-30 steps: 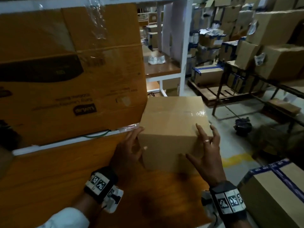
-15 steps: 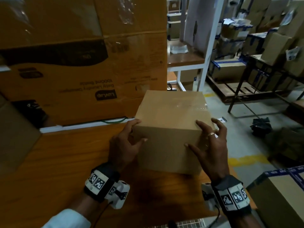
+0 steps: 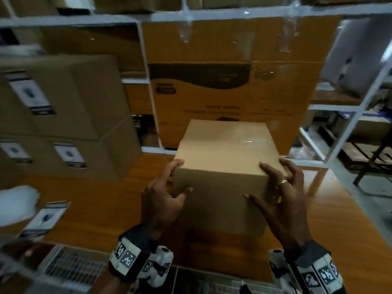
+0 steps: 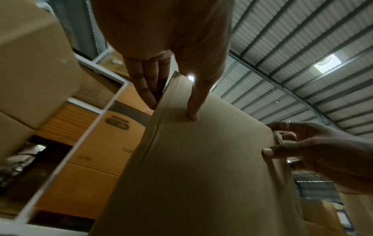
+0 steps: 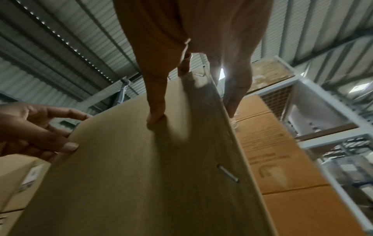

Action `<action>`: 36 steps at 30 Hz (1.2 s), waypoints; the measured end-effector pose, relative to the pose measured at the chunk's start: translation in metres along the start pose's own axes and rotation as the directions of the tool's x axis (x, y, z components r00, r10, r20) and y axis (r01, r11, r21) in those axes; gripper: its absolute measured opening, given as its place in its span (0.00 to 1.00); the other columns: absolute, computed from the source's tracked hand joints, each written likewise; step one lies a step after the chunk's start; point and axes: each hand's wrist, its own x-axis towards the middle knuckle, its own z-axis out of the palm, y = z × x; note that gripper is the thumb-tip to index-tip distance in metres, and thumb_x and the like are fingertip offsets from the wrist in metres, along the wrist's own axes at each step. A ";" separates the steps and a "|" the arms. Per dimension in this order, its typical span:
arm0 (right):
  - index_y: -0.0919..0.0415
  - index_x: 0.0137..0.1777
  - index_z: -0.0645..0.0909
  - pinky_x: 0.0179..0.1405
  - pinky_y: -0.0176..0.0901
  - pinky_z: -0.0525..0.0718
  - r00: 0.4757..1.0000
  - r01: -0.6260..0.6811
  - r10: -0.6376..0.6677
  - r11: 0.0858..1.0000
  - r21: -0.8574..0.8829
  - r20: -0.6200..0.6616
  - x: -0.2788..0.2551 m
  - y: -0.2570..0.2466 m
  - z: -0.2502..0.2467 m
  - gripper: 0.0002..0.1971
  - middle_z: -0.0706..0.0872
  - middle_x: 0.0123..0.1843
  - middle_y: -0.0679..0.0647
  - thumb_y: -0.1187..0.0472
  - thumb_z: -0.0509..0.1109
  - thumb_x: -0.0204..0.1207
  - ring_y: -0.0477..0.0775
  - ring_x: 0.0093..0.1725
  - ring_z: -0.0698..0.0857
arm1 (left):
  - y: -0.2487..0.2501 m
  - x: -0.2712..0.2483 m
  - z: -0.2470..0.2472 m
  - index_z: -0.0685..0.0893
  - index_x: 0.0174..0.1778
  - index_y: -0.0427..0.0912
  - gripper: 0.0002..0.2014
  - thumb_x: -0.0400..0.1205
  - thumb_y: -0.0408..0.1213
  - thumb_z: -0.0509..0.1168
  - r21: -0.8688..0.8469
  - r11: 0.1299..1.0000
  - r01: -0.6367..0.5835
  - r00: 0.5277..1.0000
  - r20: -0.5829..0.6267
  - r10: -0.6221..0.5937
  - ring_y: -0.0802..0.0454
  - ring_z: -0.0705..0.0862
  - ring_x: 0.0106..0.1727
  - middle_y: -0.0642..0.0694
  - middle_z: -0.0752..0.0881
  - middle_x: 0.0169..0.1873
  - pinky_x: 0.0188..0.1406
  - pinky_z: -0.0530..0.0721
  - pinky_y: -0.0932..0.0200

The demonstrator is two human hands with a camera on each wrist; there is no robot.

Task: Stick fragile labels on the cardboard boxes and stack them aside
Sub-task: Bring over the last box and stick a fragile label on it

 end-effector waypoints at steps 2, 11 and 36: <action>0.49 0.79 0.76 0.69 0.63 0.82 0.999 0.010 -0.010 1.000 0.015 0.031 -0.009 -0.030 0.026 0.43 0.60 0.86 0.56 0.59 0.88 0.62 0.68 0.81 0.67 | -0.020 -0.013 -0.036 0.76 0.77 0.59 0.38 0.71 0.46 0.83 0.014 0.999 0.030 0.999 -0.023 -0.029 0.57 0.89 0.53 0.54 0.88 0.64 0.44 0.92 0.58; 0.53 0.79 0.76 0.69 0.69 0.83 0.983 0.036 -0.050 0.996 0.083 0.174 -0.040 -0.120 0.141 0.43 0.59 0.87 0.55 0.60 0.89 0.62 0.66 0.82 0.65 | -0.112 -0.057 -0.152 0.75 0.77 0.64 0.41 0.69 0.46 0.84 0.100 0.982 0.157 0.986 -0.067 -0.151 0.66 0.86 0.47 0.65 0.85 0.53 0.41 0.83 0.77; 0.50 0.77 0.74 0.72 0.68 0.79 0.998 0.039 -0.042 0.996 0.080 0.042 -0.027 -0.140 0.267 0.39 0.64 0.83 0.67 0.57 0.86 0.65 0.65 0.84 0.64 | -0.252 -0.007 -0.161 0.73 0.79 0.54 0.38 0.75 0.37 0.81 0.044 0.997 0.058 0.998 0.005 -0.058 0.59 0.89 0.53 0.60 0.82 0.67 0.44 0.91 0.68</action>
